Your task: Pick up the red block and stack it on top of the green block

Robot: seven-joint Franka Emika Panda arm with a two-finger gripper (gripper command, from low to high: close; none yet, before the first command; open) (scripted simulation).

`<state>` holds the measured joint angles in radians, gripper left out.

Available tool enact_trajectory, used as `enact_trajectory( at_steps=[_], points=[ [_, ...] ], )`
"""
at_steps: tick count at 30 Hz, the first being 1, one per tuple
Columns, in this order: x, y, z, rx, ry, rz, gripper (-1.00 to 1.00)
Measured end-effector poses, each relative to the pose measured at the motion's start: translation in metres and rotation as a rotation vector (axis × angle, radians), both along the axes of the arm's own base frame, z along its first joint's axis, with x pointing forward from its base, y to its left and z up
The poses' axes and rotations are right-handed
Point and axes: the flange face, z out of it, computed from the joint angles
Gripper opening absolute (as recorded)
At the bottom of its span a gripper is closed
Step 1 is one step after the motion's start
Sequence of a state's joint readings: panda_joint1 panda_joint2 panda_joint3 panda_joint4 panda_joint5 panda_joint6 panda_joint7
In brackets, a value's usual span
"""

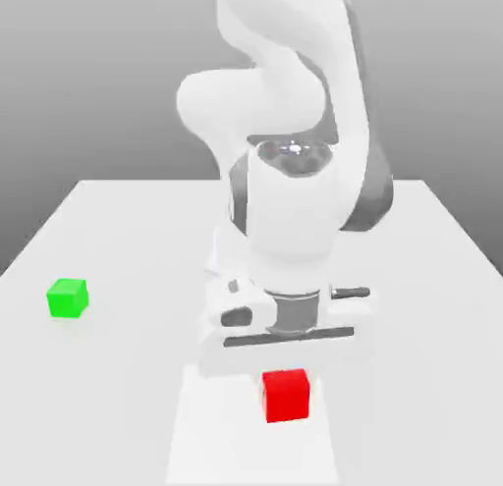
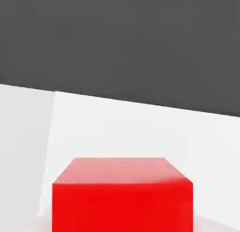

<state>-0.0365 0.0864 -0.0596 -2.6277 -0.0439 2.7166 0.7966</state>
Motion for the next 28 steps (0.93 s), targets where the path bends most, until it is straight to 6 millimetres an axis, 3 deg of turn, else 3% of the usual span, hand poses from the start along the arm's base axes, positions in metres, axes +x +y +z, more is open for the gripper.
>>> enact_trajectory(
  at_steps=[2, 5, 7, 10, 15, 17, 18, 25, 26, 28],
  points=[
    [-0.018, -0.061, 0.006, -0.01, -0.001, -0.169, -1.0],
    [-0.056, -0.132, 0.013, -0.02, -0.002, -0.392, -1.0],
    [-0.086, -0.172, 0.018, -0.023, -0.002, -0.538, -1.0],
    [-0.134, -0.215, 0.023, -0.021, -0.004, -0.735, -1.0],
    [-0.225, -0.267, 0.028, -0.002, -0.009, -1.072, -1.0],
    [-0.266, -0.28, 0.029, 0.011, -0.013, -1.216, -1.0],
    [-0.278, -0.283, 0.025, 0.017, -0.015, -1.256, -1.0],
    [-0.287, -0.286, -0.029, 0.025, -0.018, -1.294, -1.0],
    [-0.287, -0.285, -0.035, 0.023, -0.016, -1.293, 1.0],
    [-0.287, -0.285, -0.035, 0.023, -0.016, -1.293, 1.0]
  ],
)
